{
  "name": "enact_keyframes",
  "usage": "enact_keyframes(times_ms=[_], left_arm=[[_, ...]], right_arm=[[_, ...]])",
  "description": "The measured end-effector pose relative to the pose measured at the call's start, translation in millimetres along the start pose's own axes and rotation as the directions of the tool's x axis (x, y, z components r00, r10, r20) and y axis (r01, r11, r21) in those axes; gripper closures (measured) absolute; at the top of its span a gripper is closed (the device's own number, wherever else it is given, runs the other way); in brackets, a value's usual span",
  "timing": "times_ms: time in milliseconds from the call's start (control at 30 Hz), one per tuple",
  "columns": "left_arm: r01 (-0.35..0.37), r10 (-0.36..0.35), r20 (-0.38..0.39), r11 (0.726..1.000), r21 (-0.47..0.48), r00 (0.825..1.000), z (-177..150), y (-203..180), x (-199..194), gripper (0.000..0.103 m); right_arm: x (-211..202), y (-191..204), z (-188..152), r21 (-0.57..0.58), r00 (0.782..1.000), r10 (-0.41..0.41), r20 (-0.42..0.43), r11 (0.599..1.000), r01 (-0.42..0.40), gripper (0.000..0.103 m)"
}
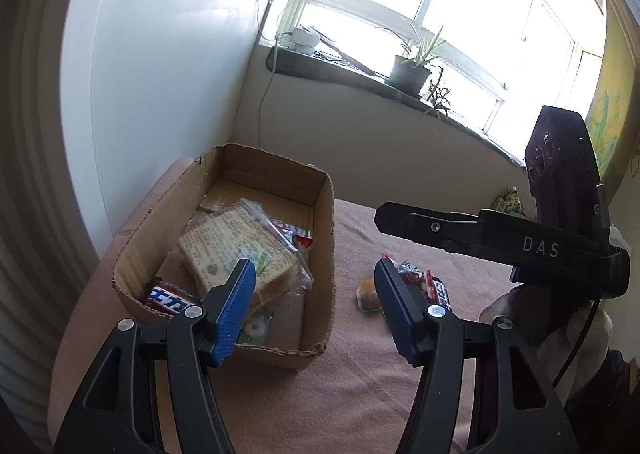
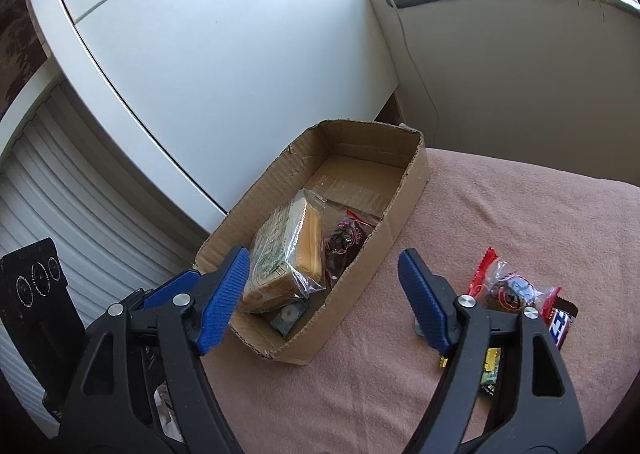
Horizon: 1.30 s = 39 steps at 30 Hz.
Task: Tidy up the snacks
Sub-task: 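Open both tools to release the bread loaf into the box, then move both tools back to the snacks on the blanket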
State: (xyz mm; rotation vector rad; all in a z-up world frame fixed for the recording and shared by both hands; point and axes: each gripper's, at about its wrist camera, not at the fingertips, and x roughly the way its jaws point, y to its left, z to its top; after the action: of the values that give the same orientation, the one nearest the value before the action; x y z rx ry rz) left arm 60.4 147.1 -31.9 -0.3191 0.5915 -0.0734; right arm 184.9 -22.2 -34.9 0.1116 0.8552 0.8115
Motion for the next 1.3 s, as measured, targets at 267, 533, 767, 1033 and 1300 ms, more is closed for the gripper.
enact_keyframes(times_ms=[267,533,767,1033,1300], left_arm=[[0.075,-0.077,0.034,0.996,0.056,0.996,-2.2,-52.3,-31.5,0.041],[0.131,-0.145,0.125,0.985,0.109,0.981,7.0,-103.6,-81.3,0.041],[0.149,-0.181,0.165,0.971,0.189,0.969,-0.5,-146.9,-115.8,0.041],[0.140,-0.170,0.154,0.972,0.187,0.973,-22.1,-145.8,-121.7,0.041],[0.126,-0.148,0.152,0.981,0.149,0.977,-42.4,-122.4,-131.1,0.041]], right_arm=[[-80.7,-13.0,-28.1,0.015,0.992,-0.041,0.117,0.999,0.039,0.017],[-168.8,-26.6,-60.3,0.035,0.968,-0.054,0.246,0.998,0.047,0.016],[-254.7,-27.6,-81.5,0.019,0.928,-0.074,0.366,0.997,0.073,0.016],[-292.7,-11.9,-121.8,-0.009,0.901,-0.133,0.412,0.989,0.150,0.016],[-298.5,-11.5,-159.3,0.040,0.897,-0.191,0.398,0.981,0.191,0.016]])
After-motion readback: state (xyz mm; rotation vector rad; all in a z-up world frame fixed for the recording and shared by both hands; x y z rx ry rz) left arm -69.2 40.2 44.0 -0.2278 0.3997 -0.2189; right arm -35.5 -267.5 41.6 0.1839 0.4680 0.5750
